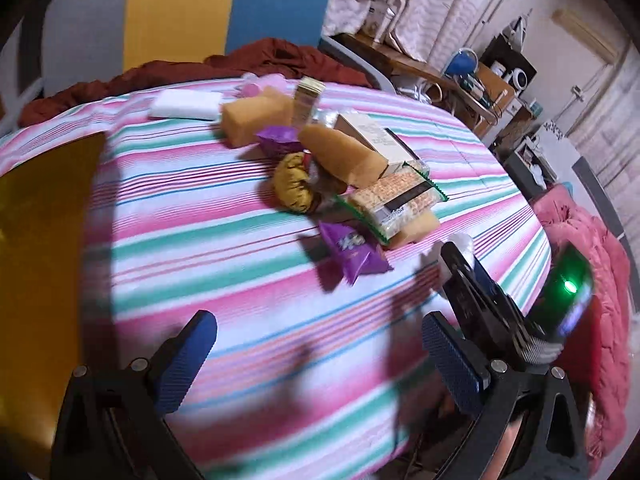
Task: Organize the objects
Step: 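Grasp the plastic-wrapped bundle with the right tool while the left tool grasps the purple packet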
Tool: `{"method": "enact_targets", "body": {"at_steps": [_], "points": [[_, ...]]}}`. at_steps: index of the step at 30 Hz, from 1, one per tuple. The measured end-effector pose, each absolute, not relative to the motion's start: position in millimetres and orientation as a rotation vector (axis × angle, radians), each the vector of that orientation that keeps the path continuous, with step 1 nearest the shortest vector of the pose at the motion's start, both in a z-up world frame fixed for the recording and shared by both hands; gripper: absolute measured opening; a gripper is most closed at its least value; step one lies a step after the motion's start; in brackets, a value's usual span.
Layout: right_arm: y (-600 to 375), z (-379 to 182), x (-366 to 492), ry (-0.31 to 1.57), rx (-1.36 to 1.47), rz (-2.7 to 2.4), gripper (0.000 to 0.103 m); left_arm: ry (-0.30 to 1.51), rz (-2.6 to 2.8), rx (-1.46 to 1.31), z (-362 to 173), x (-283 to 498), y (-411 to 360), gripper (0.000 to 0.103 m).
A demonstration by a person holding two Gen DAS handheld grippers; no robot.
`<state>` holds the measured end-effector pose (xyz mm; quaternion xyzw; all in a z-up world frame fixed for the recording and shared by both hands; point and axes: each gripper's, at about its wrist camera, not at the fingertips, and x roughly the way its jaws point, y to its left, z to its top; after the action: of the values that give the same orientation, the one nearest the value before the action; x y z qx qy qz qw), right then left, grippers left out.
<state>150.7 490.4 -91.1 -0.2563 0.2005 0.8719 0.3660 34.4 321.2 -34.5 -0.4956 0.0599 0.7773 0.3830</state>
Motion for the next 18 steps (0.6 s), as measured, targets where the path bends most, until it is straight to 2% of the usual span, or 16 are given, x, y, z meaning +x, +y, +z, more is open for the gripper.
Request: {"method": "enact_targets", "body": {"at_steps": [5,9,14,17,18], "points": [[493.5,-94.7,153.4,0.538,-0.635,2.244,0.035,0.145,1.988,-1.312,-57.2,19.7,356.6,0.101],[491.3,-96.1,154.8,0.533,-0.634,2.249,0.035,0.151,2.007,-1.334,-70.2,9.3,378.7,0.087],[491.6,-96.7,156.5,0.539,-0.631,2.251,0.036,0.225,2.035,-1.275,-78.5,7.6,395.3,0.083],[490.8,-97.2,156.2,0.529,-0.632,2.249,0.036,0.240,2.031,-1.237,-81.5,6.7,398.6,0.072],[490.7,-97.4,156.2,0.527,-0.632,2.249,0.036,0.242,2.036,-1.219,-83.0,6.3,398.9,0.071]]}}
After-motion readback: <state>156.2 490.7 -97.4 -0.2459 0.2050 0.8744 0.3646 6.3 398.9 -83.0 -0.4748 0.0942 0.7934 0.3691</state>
